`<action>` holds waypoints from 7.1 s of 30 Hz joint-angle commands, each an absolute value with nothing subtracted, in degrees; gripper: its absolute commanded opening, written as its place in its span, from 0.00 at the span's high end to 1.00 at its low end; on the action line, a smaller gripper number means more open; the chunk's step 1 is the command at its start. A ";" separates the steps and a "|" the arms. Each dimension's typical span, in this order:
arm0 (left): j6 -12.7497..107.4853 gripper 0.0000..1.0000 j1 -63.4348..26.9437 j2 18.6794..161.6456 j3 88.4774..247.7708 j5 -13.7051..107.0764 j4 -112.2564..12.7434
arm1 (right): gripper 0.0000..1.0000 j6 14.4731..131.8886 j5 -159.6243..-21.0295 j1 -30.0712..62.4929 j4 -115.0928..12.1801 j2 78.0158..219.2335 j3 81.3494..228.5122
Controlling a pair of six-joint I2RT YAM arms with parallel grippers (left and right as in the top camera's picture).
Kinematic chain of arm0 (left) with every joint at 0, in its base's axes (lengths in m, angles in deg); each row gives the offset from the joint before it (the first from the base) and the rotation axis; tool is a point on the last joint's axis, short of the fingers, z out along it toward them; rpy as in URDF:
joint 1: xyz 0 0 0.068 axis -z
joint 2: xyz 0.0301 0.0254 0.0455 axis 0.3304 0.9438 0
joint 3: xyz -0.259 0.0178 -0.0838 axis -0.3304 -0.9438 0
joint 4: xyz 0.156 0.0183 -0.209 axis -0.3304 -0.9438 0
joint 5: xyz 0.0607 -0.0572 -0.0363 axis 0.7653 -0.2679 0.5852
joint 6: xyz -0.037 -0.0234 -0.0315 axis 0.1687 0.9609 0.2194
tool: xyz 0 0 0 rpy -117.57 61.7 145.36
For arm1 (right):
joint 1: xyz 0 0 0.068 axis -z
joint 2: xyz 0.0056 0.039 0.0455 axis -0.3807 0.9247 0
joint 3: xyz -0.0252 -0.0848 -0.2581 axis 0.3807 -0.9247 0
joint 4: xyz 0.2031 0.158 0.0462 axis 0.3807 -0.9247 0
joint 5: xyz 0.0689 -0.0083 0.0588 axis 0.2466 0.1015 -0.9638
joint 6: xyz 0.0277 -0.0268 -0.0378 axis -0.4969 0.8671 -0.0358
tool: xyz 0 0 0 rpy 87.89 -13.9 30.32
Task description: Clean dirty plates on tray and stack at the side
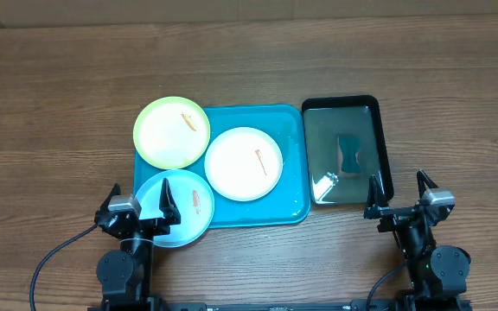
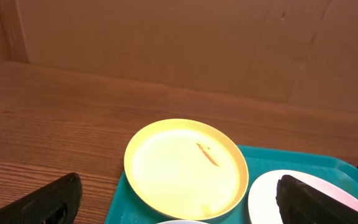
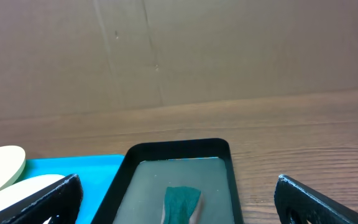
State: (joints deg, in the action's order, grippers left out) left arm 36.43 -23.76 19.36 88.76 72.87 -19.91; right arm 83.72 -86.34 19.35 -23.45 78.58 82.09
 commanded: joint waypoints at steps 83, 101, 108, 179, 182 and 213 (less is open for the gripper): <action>35.75 0.00 -23.22 18.83 88.52 73.24 -20.00 | 0.00 83.91 -85.81 18.54 -23.25 78.02 81.52; 35.73 0.00 -22.65 18.83 88.52 73.24 -20.00 | 0.00 83.91 -85.81 18.54 -23.25 78.02 81.52; 35.75 0.00 -22.65 18.83 88.52 73.24 -20.00 | 0.00 83.91 -85.81 18.54 -23.25 78.02 81.52; 42.68 0.65 -8.86 102.94 167.23 63.01 -89.31 | 0.38 78.93 -93.97 14.30 -100.65 166.38 171.07; 43.34 0.64 -7.57 105.41 166.22 65.50 -87.78 | 0.37 75.91 -88.44 12.97 -100.67 168.39 171.01; 51.07 0.70 -5.75 127.51 166.22 70.01 -77.42 | 0.33 73.97 -79.78 11.83 -67.97 171.43 149.83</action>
State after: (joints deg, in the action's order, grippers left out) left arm 50.05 -6.15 126.06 166.31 67.76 -77.63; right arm 74.23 -80.85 12.13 -68.80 171.67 150.99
